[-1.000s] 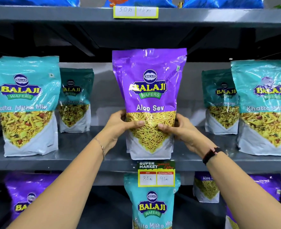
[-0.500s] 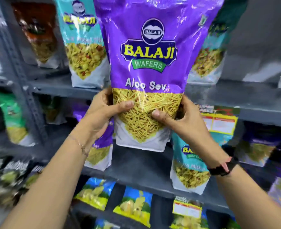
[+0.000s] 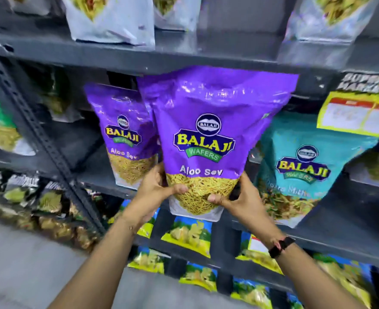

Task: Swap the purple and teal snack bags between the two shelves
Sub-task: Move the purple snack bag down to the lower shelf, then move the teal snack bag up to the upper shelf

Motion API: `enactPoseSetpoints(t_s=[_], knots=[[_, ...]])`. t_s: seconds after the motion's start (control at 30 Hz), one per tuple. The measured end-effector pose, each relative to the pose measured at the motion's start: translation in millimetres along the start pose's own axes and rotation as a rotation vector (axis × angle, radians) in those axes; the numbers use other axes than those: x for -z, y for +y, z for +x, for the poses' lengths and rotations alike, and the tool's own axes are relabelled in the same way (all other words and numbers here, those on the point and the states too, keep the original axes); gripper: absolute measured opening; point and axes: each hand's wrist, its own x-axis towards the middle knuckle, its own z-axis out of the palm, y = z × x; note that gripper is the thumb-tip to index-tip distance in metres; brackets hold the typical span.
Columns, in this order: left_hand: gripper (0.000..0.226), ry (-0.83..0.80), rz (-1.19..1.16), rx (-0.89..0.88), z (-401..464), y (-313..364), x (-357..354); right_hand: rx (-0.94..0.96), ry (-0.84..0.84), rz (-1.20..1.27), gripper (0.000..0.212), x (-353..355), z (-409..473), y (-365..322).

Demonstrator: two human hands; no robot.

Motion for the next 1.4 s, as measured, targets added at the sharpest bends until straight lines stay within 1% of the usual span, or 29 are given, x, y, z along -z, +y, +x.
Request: enactPoseSetpoints(t_s=[0.1,0.23,0.37,0.5,0.57,0.63,0.7,0.77,0.83,0.87,0.9,0.97,1.03,1.1,1.13,1.17,1.2,1.27,1.33,1.4], knots=[[0.054,-0.019,0.026,0.055,21,-30,-3,-0.074,0.006,-0.006,0.062,-2,14,21],[0.049,-0.043,0.068,0.078,50,-57,-7,-0.105,0.053,-0.026,0.063,-3,37,39],[0.049,-0.061,0.072,0.099,73,-67,-9,-0.111,0.079,0.007,0.07,-5,53,56],[0.05,-0.106,0.086,0.142,84,-79,-9,-0.133,0.082,0.018,0.068,-9,59,72],[0.053,-0.109,0.089,0.152,83,-81,-9,-0.126,0.08,0.036,0.068,-10,58,73],[0.056,-0.106,0.084,0.155,81,-80,-9,-0.118,0.083,0.048,0.073,-11,57,76],[0.064,-0.083,0.079,0.136,77,-78,-10,-0.094,0.085,0.059,0.08,-11,53,75],[0.074,0.019,0.094,0.08,68,-76,-14,-0.055,0.106,0.057,0.092,-10,46,72],[0.079,0.198,0.156,-0.038,54,-74,-24,-0.019,0.159,0.018,0.098,-5,34,65],[0.077,0.283,0.209,-0.103,46,-71,-31,-0.003,0.186,0.009,0.093,0,27,60],[0.071,0.35,0.268,-0.175,37,-67,-39,0.021,0.205,0.011,0.084,8,20,55],[0.054,0.404,0.428,-0.368,22,-59,-59,0.099,0.24,-0.024,0.061,27,3,47],[0.043,0.389,0.574,-0.552,15,-50,-84,0.172,0.323,-0.104,0.04,49,-13,44],[0.039,0.304,0.606,-0.636,15,-43,-112,0.2,0.457,-0.18,0.031,75,-27,47],[0.039,0.237,0.603,-0.627,16,-42,-124,0.204,0.52,-0.202,0.03,89,-33,51],[0.042,0.166,0.593,-0.577,19,-45,-136,0.199,0.568,-0.207,0.031,102,-37,54],[0.048,0.109,0.581,-0.493,20,-49,-145,0.18,0.597,-0.197,0.033,112,-40,57],[0.07,0.042,0.555,-0.262,24,-64,-161,0.109,0.62,-0.159,0.037,130,-41,68],[0.09,0.001,0.532,-0.03,31,-74,-171,-0.003,0.589,-0.151,0.05,141,-37,82],[0.102,-0.046,0.544,0.102,39,-82,-174,-0.116,0.488,-0.119,0.073,148,-31,97]])
